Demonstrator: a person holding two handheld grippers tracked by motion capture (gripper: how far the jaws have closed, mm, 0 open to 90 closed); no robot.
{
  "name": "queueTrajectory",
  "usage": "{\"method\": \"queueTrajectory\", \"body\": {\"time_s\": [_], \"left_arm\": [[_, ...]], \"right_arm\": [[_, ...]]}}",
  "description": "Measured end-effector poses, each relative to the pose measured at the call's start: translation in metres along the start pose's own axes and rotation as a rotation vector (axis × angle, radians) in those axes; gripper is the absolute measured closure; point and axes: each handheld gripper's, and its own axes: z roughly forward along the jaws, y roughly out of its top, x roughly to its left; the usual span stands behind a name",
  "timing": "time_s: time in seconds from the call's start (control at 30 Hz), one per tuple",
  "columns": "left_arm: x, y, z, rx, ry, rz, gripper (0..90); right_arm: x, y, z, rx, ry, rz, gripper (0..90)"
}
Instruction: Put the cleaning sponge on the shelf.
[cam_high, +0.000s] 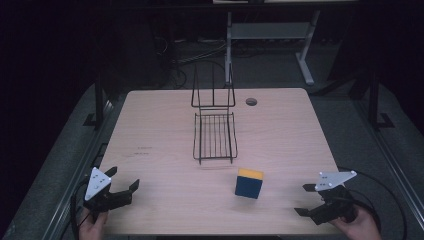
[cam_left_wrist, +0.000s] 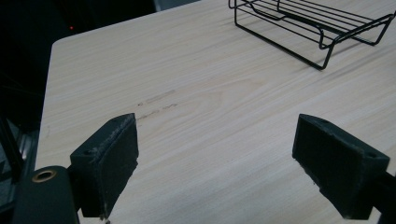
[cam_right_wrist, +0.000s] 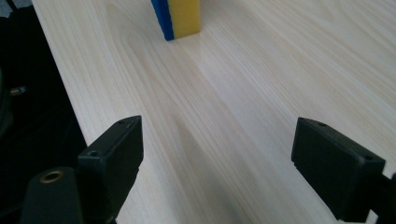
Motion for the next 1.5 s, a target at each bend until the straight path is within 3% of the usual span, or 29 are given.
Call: {"method": "queueTrajectory", "body": {"time_s": [1.5], "left_arm": [[0.001,0.000,-0.001,-0.004,-0.001,-0.001,13.9]], "right_arm": [[0.014,0.077,0.043,0.039,0.118,-0.159,16.6]]}}
